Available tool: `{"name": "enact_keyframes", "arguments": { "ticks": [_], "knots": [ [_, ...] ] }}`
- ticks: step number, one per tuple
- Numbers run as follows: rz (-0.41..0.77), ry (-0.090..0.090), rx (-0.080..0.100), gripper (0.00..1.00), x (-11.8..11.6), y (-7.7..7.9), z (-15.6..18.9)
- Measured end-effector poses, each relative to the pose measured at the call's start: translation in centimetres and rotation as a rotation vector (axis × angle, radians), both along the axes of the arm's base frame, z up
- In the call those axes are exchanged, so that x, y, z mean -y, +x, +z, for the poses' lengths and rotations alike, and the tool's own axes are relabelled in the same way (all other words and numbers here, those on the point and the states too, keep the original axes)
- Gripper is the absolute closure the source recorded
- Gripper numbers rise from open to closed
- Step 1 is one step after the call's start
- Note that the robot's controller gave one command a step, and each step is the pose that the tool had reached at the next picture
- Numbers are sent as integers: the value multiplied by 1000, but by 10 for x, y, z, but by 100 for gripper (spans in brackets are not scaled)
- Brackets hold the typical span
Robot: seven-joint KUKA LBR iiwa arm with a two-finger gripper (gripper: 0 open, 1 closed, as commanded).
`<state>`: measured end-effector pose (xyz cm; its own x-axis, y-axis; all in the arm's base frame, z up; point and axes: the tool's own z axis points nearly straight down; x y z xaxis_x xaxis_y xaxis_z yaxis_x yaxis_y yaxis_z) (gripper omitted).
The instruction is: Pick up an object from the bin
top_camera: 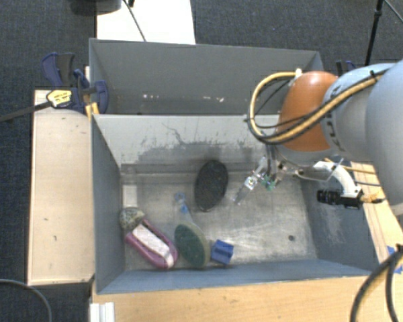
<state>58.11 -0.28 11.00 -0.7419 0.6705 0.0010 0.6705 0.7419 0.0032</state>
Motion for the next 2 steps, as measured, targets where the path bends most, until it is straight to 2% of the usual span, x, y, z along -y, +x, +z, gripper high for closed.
{"name": "enact_keyframes", "arguments": {
  "ticks": [1,2],
  "knots": [
    [111,-2,5,0,-59,-2,47],
    [-95,-2,1,0,-90,6,14]
  ]
}}
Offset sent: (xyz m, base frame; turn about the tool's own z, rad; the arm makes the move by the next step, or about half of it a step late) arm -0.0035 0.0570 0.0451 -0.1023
